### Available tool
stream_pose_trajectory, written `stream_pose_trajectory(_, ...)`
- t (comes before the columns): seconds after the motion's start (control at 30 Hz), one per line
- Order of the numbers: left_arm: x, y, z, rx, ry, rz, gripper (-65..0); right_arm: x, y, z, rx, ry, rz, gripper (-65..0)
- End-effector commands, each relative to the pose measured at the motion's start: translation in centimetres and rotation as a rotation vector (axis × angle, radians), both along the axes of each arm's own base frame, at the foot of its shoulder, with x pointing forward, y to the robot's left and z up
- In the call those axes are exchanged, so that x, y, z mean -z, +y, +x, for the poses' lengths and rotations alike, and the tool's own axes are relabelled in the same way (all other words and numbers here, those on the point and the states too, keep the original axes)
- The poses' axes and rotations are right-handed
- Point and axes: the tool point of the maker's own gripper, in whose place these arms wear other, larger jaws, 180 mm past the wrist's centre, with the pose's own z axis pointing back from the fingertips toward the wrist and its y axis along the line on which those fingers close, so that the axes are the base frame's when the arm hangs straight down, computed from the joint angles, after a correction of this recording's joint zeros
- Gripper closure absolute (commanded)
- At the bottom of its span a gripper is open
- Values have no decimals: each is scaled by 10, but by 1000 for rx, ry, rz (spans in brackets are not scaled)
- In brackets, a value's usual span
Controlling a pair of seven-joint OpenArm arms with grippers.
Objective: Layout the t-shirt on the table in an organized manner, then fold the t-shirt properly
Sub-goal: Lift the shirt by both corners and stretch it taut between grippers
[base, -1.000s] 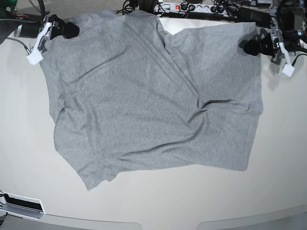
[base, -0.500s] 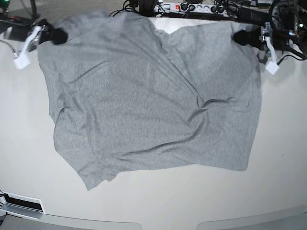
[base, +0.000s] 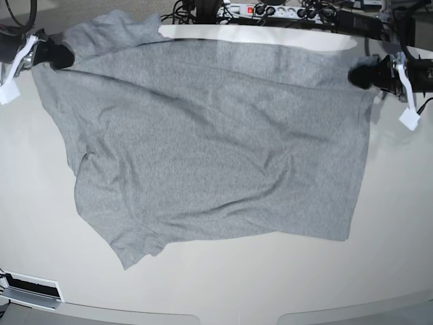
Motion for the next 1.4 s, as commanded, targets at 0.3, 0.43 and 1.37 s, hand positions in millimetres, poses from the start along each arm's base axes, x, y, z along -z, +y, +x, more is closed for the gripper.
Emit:
stream_pose_trajectory(0.3, -30, -10, -50, 194, 8, 67, 0, -13, -5, -19, -78, 12, -68, 0)
stream_pose_trajectory(0.43, -40, 2, -47, 192, -14, 109, 0, -6, -12, -23, -88, 41, -123, 0)
stream_pose_trajectory(1.37, -43, 30, -76, 162, 63, 172, 0, -2, -7, -61, -87, 135, -80, 0)
